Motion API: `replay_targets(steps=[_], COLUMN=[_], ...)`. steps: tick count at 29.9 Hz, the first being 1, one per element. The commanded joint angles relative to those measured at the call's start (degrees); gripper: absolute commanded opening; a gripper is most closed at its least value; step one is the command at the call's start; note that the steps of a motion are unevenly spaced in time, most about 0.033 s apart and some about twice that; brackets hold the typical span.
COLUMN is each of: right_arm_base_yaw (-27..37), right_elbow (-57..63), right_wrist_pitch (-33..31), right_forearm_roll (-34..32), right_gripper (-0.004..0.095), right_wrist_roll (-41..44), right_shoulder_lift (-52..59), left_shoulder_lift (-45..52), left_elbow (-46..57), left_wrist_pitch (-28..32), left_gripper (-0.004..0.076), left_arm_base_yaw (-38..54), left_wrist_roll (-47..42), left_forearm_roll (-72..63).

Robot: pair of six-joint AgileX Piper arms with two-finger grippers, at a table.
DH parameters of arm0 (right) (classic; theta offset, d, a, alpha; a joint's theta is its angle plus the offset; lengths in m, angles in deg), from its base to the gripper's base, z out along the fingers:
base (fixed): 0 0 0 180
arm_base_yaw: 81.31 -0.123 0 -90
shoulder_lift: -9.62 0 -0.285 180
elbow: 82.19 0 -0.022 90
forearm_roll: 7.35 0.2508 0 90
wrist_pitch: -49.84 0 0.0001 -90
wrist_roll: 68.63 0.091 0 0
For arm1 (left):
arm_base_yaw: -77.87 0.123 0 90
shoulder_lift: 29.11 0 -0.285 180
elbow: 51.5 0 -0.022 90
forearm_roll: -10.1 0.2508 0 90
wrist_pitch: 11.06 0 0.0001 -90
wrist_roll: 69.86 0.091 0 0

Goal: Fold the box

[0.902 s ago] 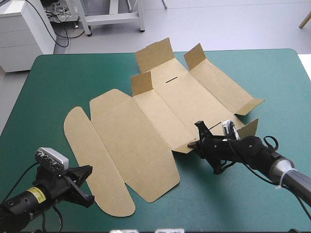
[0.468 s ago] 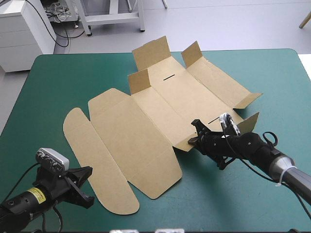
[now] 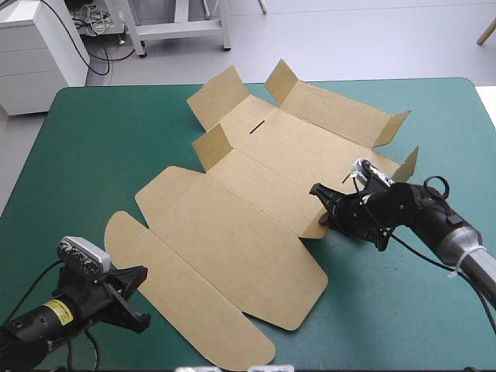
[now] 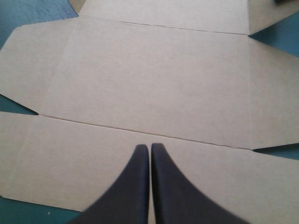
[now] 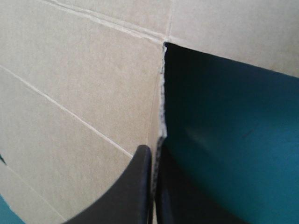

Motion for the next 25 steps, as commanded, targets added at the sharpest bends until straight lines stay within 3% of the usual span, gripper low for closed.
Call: replay_targets(steps=[1, 11, 21, 25], right_arm_base_yaw=[2.5, 3.9, 3.9, 3.9], right_elbow=[-4.0, -10.3, -21.8, -27.0], right_wrist_pitch=[-4.2, -14.3, -15.4, -16.0], right_forearm_roll=[-4.4, -13.7, -17.1, -20.0], right_gripper=[-0.001, -0.001, -0.001, -0.001], right_wrist_roll=[-0.7, -8.0, -15.9, -23.0], right_shoulder_lift=[1.4, -4.0, -13.1, -15.9], left_shoulder_lift=[-0.3, -0.3, -0.3, -0.3], left_elbow=[-1.9, -1.9, -1.9, -1.9], left_wrist_pitch=[4.1, 4.9, 4.6, 4.6], left_gripper=[-0.0008, -0.0008, -0.0008, -0.0008], left_arm_base_yaw=[-0.2, -0.2, -0.2, -0.2], left_wrist_roll=[-0.3, -0.6, -0.6, -0.6], left_forearm_roll=[-1.1, -1.5, -1.5, -1.5])
